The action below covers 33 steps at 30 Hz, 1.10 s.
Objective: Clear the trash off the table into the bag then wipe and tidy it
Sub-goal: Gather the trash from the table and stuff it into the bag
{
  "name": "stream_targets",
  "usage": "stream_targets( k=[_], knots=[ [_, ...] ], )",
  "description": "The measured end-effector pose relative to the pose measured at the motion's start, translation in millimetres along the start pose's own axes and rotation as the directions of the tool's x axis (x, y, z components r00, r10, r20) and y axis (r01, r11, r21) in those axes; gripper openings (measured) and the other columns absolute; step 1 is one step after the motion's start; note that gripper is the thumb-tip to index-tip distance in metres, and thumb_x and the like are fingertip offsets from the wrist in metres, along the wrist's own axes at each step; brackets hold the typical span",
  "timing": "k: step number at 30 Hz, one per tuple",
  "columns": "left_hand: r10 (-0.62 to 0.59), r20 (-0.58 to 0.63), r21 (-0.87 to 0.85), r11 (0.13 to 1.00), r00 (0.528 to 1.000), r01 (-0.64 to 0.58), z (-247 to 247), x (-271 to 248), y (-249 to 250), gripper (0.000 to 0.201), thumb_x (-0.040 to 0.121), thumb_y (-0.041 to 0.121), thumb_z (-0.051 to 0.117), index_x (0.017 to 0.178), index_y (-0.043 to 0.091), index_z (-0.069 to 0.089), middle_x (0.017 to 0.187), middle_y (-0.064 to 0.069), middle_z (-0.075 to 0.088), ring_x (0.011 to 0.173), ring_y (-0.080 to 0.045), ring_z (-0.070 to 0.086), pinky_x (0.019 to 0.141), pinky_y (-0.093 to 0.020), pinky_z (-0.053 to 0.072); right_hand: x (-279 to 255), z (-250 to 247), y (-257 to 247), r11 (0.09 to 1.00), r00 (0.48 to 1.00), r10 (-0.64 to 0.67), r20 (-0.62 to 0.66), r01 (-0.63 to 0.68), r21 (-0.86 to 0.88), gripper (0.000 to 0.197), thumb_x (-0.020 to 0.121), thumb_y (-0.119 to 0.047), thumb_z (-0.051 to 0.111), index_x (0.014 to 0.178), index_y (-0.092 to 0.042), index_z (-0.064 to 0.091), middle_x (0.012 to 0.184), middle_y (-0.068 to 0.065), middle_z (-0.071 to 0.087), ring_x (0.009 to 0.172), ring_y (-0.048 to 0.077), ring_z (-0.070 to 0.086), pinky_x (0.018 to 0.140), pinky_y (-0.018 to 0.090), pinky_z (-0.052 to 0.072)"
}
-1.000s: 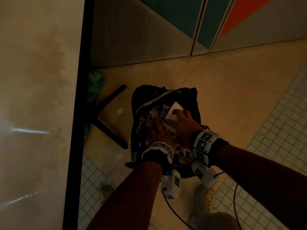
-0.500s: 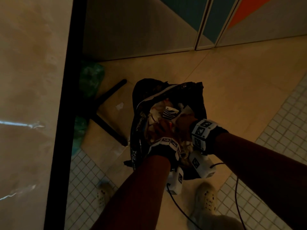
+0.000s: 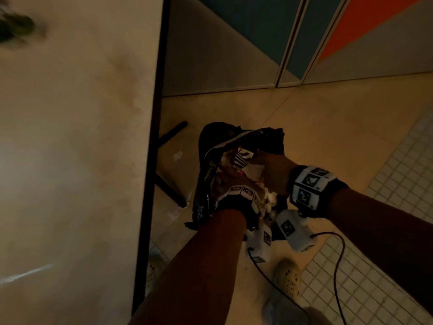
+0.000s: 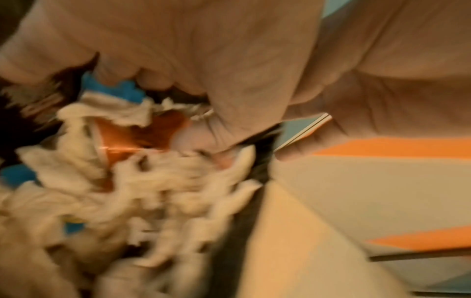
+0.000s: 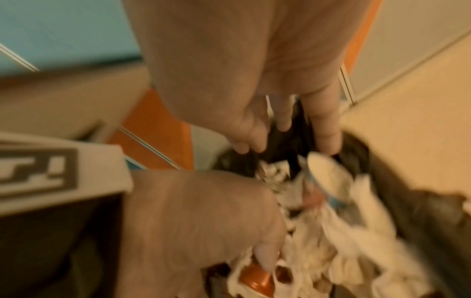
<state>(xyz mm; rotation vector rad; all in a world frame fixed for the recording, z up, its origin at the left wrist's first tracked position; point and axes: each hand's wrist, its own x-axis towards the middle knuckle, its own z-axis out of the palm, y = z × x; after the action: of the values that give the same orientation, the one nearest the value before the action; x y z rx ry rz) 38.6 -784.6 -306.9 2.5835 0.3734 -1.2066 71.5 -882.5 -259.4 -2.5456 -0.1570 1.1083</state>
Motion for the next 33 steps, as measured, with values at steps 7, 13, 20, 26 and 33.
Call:
stream_targets(
  k=[7,13,20,26,33],
  knots=[
    [0.202,0.016,-0.090,0.976,0.979,-0.199,-35.1,-32.8,20.2,0.066,0.086,0.065,0.023,0.146,0.038,0.017,0.146,-0.017,0.033,0.126,-0.049,0.037,0.098,-0.066,0.031,-86.9,-53.9,4.2,0.995,0.993,0.025,-0.116,-0.014,0.099,0.048,0.097,0.001,0.041,0.141,-0.019,0.043,0.157,0.004,0.026,0.142,0.029,0.031,0.113,0.040,0.034],
    [0.263,-0.111,-0.304,0.909,0.958,-0.285,-147.2,-145.8,33.1,0.036,0.090,0.022,0.052,0.119,0.000,0.059,0.120,-0.017,0.062,0.111,-0.032,0.059,0.088,-0.036,0.048,-145.3,-96.5,-22.7,0.987,0.969,0.039,-0.242,0.001,0.162,0.037,0.097,-0.011,0.049,0.130,-0.027,0.053,0.147,0.005,0.044,0.133,0.027,0.045,0.108,0.043,0.041],
    [0.399,-0.239,-0.288,0.841,0.885,-0.457,-251.3,-213.4,-52.6,0.018,0.086,0.020,0.056,0.093,0.006,0.065,0.107,-0.010,0.065,0.089,-0.022,0.059,0.068,-0.029,0.047,-189.5,-125.7,-136.5,0.976,0.945,-0.109,-0.308,0.160,0.148,0.025,0.094,-0.012,0.056,0.105,-0.035,0.057,0.126,-0.002,0.058,0.119,0.018,0.055,0.099,0.039,0.045],
    [0.410,-0.310,-0.148,0.870,0.858,-0.470,-339.8,-241.4,-204.0,0.033,0.089,0.023,0.056,0.114,0.003,0.065,0.120,-0.011,0.062,0.110,-0.027,0.057,0.096,-0.037,0.048,-192.7,-102.7,-263.0,0.942,0.938,-0.201,-0.283,0.264,0.207,0.031,0.089,-0.012,0.063,0.098,-0.042,0.058,0.117,-0.007,0.058,0.109,0.013,0.056,0.097,0.038,0.047],
    [0.229,-0.378,-0.202,0.925,0.897,-0.321,-403.0,-229.9,-384.4,0.030,0.089,0.018,0.054,0.111,0.001,0.065,0.112,-0.014,0.065,0.103,-0.029,0.061,0.091,-0.039,0.050,-149.2,-68.4,-403.7,0.938,0.925,-0.297,-0.238,0.329,0.106,0.031,0.089,-0.020,0.064,0.116,-0.032,0.055,0.127,-0.003,0.057,0.111,0.016,0.058,0.093,0.030,0.046]
  ],
)
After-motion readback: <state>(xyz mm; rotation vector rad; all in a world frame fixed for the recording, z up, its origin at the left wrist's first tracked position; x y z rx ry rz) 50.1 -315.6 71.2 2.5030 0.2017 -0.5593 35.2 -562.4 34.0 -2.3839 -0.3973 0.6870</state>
